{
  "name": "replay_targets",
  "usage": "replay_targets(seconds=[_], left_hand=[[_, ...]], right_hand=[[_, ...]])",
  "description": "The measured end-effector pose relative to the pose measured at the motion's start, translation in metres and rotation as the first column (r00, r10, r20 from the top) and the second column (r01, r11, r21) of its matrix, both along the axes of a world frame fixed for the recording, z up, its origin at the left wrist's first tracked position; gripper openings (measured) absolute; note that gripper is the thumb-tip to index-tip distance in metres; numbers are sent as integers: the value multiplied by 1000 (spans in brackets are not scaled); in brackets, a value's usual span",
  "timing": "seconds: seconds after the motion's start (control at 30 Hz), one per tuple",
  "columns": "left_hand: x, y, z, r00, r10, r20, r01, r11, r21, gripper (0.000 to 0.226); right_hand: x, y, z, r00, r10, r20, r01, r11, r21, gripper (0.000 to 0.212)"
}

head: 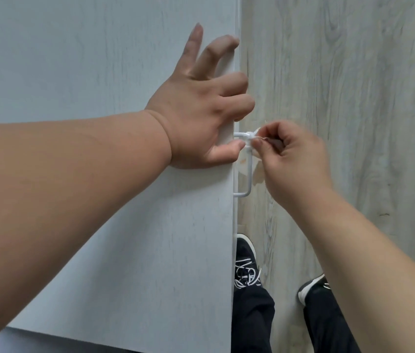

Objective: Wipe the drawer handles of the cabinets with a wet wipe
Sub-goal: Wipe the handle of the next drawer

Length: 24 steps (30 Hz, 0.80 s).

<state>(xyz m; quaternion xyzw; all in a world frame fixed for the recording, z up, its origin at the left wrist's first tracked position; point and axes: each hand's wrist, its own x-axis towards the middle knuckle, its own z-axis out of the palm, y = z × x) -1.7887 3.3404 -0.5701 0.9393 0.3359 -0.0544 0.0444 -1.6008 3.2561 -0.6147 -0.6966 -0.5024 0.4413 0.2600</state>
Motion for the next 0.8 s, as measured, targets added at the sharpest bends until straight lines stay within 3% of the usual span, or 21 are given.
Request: replay_targets(seconds=[0.17, 0.37, 0.53, 0.7, 0.8], left_hand=[[1, 0, -2, 999, -25, 42, 25, 1000, 10, 41], [1, 1, -1, 1000, -18, -1, 18, 1000, -7, 48], [0, 1, -3, 1000, -14, -7, 15, 1000, 9, 48], [-1, 1, -1, 1000, -15, -25, 15, 1000, 1, 51], [-1, 0, -2, 1000, -16, -18, 16, 1000, 5, 50]], right_hand=[[-16, 29, -1, 999, 39, 16, -39, 998, 55, 6], [3, -1, -1, 1000, -15, -15, 15, 999, -28, 9], [-10, 27, -1, 998, 55, 25, -57, 995, 81, 5], [0, -8, -1, 1000, -17, 2, 17, 999, -33, 10], [-6, -1, -1, 997, -68, -22, 68, 997, -19, 9]])
